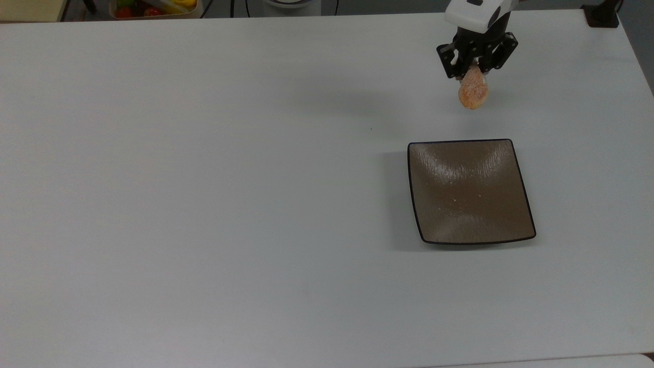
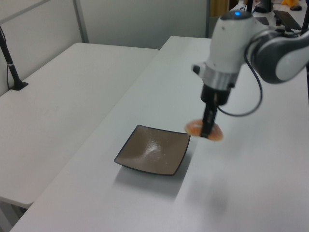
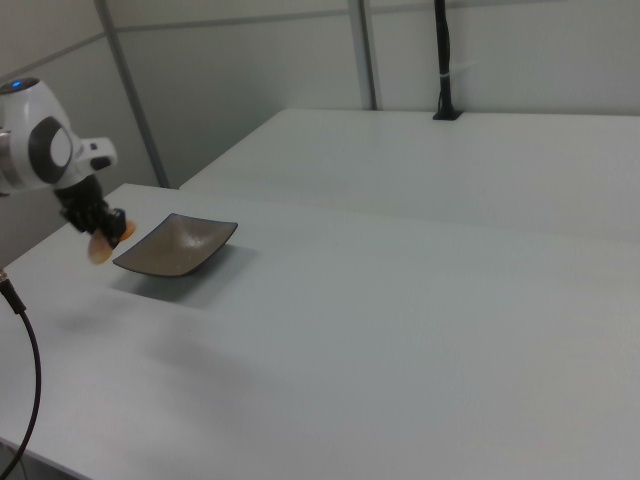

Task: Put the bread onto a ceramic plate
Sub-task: 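Lift the bread roll and carry it over the brown square plate, then lower the bread roll onto the plate and open the gripper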

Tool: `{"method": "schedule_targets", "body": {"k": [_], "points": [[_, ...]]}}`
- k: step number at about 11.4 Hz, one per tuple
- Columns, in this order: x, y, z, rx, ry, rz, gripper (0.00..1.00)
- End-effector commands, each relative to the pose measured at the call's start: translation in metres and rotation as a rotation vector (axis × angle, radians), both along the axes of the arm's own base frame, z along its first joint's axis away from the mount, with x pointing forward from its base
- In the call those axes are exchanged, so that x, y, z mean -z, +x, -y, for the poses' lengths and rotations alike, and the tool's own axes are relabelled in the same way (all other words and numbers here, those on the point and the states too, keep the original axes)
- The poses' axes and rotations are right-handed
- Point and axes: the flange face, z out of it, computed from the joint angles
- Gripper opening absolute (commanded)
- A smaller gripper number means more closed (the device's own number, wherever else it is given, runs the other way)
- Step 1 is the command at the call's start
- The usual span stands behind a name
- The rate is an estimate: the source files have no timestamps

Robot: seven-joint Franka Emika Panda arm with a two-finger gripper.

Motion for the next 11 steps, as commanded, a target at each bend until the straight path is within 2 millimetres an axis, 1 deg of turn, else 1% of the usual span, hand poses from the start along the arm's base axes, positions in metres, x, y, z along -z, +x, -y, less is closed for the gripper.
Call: {"method": "schedule_targets", "body": {"k": [1,2,3,5,7,9,11], "points": [[-0.010,0.060,0.018,0.006,0.003,0.035,0.01],[-0.002,0.075,0.022,0.015,0.003,0.038,0.01],[0.011,0.087,0.028,0.013,-0.011,0.035,0.01],[0.029,0.109,0.028,-0.037,-0.018,0.037,0.01],[0.051,0.121,0.022,-0.068,0.003,0.080,0.02],[0.078,0.125,0.016,-0.073,0.015,0.087,0.04],[0.102,0.129,0.010,-0.075,0.028,0.099,0.10]]}}
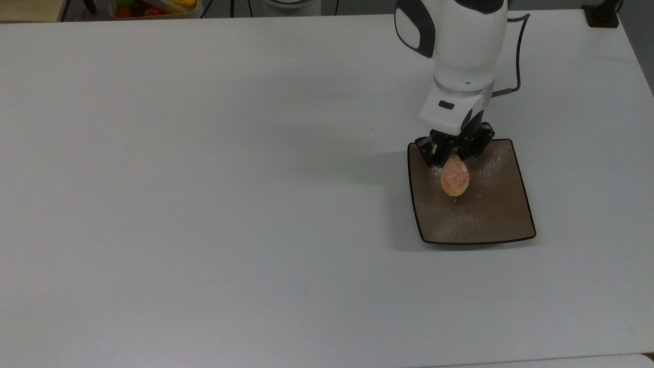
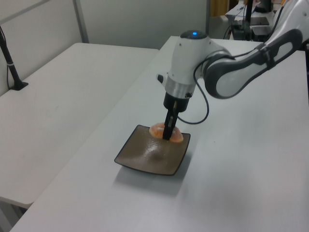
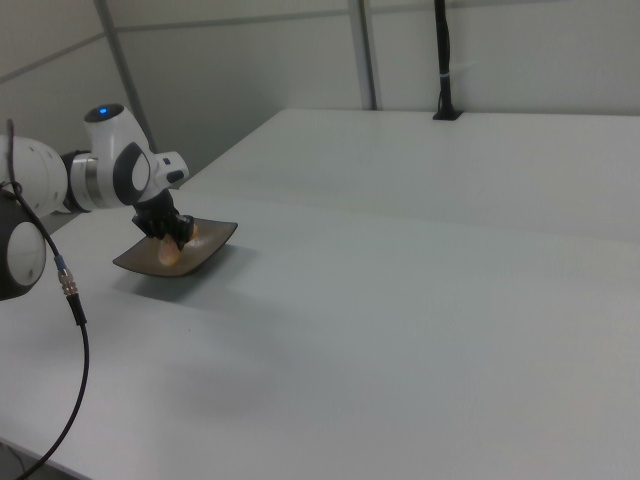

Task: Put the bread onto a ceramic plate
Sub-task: 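Lower the bread roll onto the plate and open the gripper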

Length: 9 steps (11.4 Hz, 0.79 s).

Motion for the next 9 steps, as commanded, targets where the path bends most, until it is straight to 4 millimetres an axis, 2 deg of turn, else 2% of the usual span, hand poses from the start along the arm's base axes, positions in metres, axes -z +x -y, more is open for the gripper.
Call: {"method": "schedule_targets", "body": {"k": [1,3,4,5,6,7,8,9], "points": [[0.030,0.009,-0.013,-0.030,0.015,0.035,0.12],[0.043,0.011,-0.015,-0.023,0.031,0.049,0.29],[0.046,0.012,-0.016,-0.023,0.034,0.051,0.45],[0.046,0.012,-0.016,-0.022,0.035,0.052,0.67],[0.045,0.012,-0.016,-0.024,0.034,0.053,0.83],[0.045,0.012,-0.016,-0.029,0.029,0.056,0.93],[0.044,0.011,-0.017,-0.033,0.027,0.059,1.00],[0.042,0.011,-0.018,-0.035,0.026,0.061,1.00]]}}
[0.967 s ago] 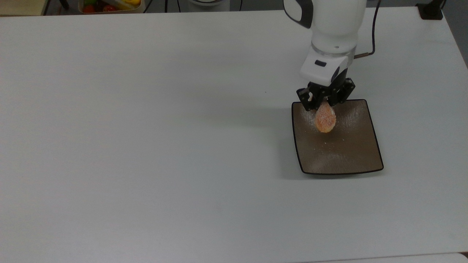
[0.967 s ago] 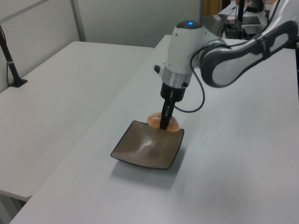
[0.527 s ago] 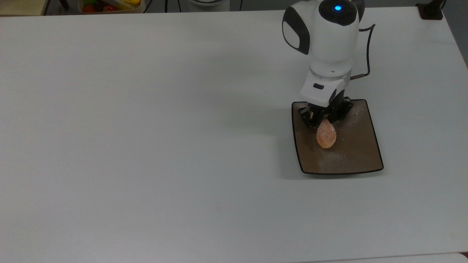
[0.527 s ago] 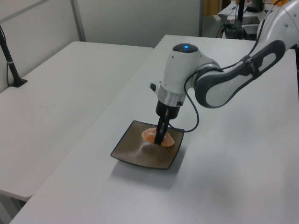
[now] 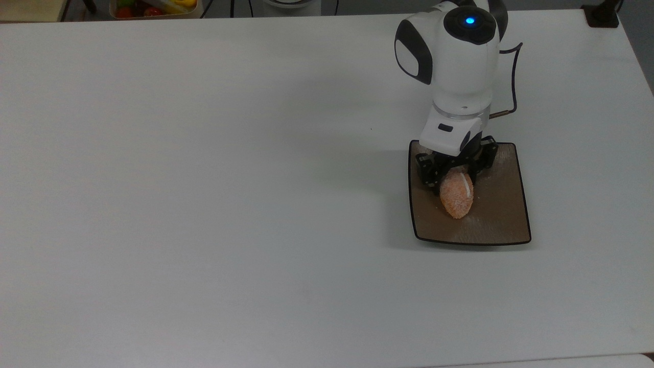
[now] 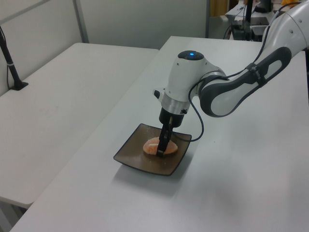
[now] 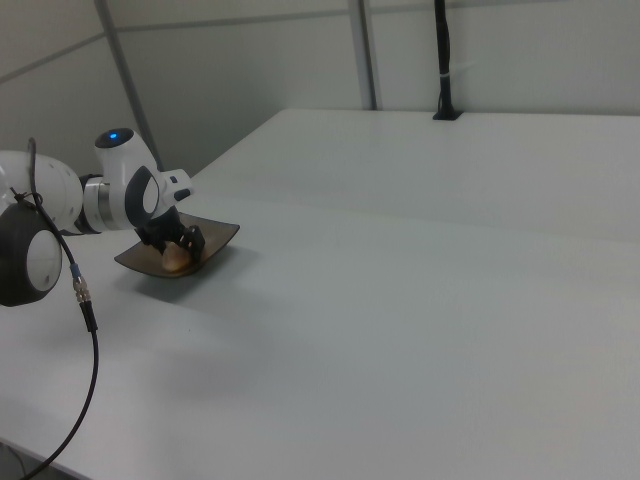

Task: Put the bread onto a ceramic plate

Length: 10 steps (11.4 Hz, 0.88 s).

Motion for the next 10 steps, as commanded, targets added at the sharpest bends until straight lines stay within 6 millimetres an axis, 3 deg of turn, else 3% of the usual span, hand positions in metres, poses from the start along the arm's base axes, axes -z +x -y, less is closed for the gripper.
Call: {"method": "schedule_targets", "body": {"k": [1,3,6,8,9,10], "points": [[-0.012,0.001,-0.007,-0.027,-0.004,0.038,1.00],[-0.055,-0.003,-0.005,-0.025,0.016,0.078,1.00],[-0.128,-0.021,0.015,-0.006,-0.011,0.051,1.00],[-0.177,-0.034,0.041,0.021,-0.046,0.019,1.00],[-0.206,-0.041,0.060,0.046,-0.058,0.010,1.00],[-0.235,-0.049,0.092,0.092,-0.072,-0.004,1.00]]}}
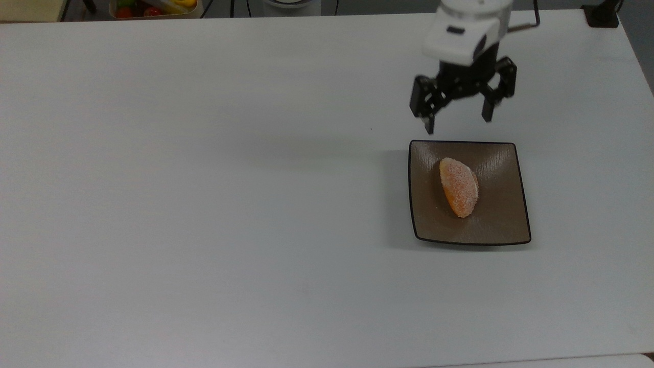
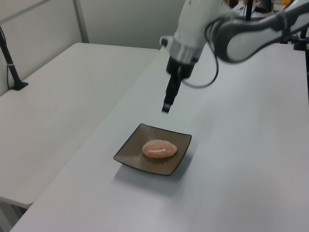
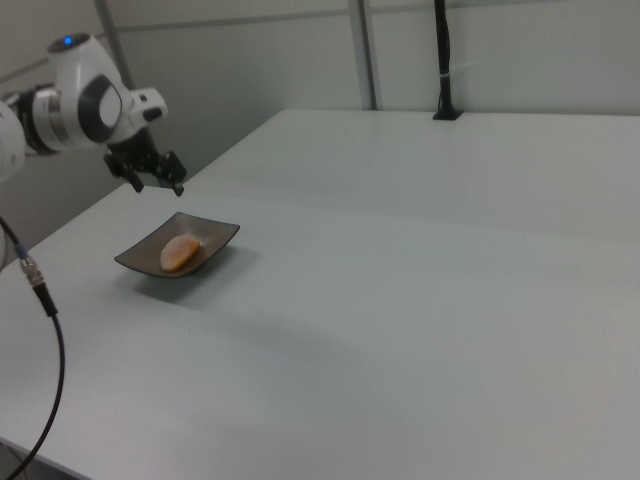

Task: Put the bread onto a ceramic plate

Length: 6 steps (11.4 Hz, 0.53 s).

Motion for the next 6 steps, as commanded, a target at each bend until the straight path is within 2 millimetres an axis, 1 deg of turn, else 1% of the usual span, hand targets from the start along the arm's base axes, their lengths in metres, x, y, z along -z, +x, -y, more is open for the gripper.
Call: {"method": "schedule_targets", "body": {"k": [1,2,3,4,5,6], "points": [[-0.081,-0.036,0.080,0.103,-0.035,-0.067,1.00],[-0.103,-0.045,0.113,0.158,-0.011,-0.116,1.00],[-0.120,-0.057,0.139,0.190,-0.018,-0.143,1.00],[-0.131,-0.067,0.162,0.223,-0.026,-0.169,1.00],[-0.141,-0.075,0.180,0.251,-0.028,-0.180,1.00],[-0.154,-0.082,0.205,0.292,-0.022,-0.183,1.00]]}}
